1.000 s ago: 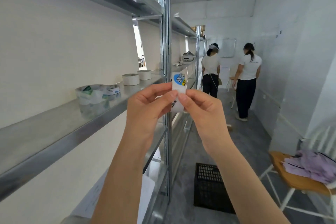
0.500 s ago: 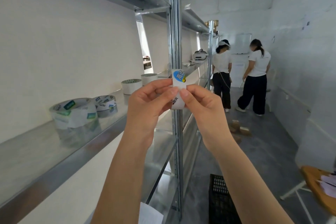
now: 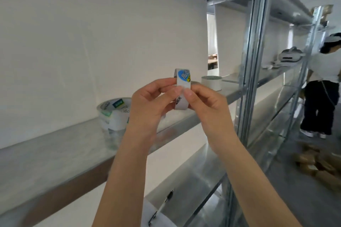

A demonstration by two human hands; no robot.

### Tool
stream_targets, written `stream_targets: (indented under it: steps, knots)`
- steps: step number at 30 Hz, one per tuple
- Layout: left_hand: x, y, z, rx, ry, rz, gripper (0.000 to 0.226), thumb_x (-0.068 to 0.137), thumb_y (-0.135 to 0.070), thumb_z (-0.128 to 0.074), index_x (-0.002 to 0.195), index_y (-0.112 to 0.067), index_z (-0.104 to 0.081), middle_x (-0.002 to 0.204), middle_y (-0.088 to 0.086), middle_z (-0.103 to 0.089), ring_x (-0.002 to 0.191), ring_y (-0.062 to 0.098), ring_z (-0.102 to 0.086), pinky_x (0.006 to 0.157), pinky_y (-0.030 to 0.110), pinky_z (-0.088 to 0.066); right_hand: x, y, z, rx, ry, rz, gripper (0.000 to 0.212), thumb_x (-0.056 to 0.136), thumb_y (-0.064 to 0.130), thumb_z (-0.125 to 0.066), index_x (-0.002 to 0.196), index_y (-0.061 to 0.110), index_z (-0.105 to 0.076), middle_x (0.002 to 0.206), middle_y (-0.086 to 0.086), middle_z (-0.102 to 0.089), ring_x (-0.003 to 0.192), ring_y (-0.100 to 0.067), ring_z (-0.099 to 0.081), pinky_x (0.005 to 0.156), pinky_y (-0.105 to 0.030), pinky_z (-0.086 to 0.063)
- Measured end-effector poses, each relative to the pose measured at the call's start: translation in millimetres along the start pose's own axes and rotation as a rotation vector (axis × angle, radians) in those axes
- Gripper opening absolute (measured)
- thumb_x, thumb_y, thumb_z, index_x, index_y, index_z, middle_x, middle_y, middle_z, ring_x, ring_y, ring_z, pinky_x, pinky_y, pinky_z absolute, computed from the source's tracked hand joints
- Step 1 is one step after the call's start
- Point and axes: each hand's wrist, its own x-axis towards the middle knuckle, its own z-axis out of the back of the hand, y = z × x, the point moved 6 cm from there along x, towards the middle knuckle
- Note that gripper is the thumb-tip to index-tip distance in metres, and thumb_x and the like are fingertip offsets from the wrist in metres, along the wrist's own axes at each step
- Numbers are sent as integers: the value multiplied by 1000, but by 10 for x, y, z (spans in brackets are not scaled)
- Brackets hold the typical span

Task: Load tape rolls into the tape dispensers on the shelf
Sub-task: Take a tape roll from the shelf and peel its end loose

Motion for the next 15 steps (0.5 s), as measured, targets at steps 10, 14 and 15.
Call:
stream_targets:
  steps: [10,14,15]
  knots:
    - [184,-78,323,234,-362,-101,16,80,-1,-65,86,-14,-71,74,1,-71,70,16,-69,68,28,-57,547,-454,-472,300,347,-69,15,91,12,-59,86,0,-67,73,-1,-65,69,-9,-59,68,-25,-52]
    - [28,-195,458,291,-476,-114,15,78,-2,-66,85,-13,-71,75,4,-71,69,16,-69,61,24,-55,512,-510,-713,405,463,-124,15,91,14,-60,84,3,-67,75,-19,-63,68,-21,-54,66,-35,-46]
    - [-19,-221,484,313,-501,-110,14,76,-4,-67,86,-13,-71,78,6,-72,70,17,-69,63,26,-56,488,-503,-764,420,486,-125,14,91,14,-60,85,3,-67,76,-14,-65,70,-19,-57,68,-33,-49]
